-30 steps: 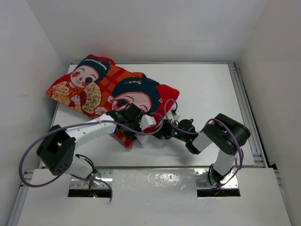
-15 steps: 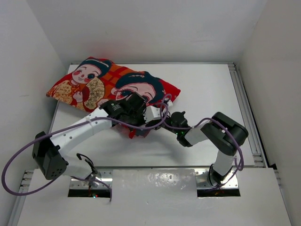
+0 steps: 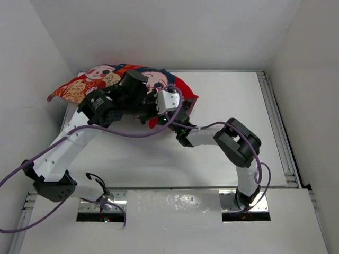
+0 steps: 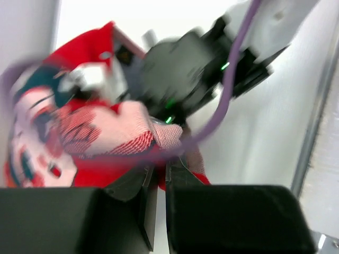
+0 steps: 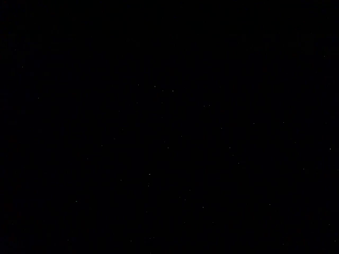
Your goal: Put the pillow into the pillowcase
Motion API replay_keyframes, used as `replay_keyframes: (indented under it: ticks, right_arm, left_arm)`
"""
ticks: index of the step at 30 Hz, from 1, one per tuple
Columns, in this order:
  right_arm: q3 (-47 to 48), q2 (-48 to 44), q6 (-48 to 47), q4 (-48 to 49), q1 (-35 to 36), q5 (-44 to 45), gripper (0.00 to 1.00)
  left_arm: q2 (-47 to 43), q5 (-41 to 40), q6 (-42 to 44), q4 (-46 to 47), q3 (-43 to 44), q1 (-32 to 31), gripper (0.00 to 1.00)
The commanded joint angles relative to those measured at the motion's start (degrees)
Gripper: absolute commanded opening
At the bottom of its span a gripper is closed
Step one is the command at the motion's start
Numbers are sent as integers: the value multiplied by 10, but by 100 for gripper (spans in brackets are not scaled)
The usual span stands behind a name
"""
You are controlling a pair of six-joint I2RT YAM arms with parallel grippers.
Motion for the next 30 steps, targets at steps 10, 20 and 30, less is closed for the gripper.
replay_keyframes:
  ticks: [10,20,30]
  right_arm:
    - [212,159,13,-276,1,58,0]
    - [-121,-27,5,-207,-100,-262,93]
    - [-295,-214,-57,-369,-263,-364,99]
  left_arm:
    - [40,298,-5,20,101,-29,0]
    - [-17,243,-19,62,-79,37,0]
    - [-10,236,-44,119,-201,37,0]
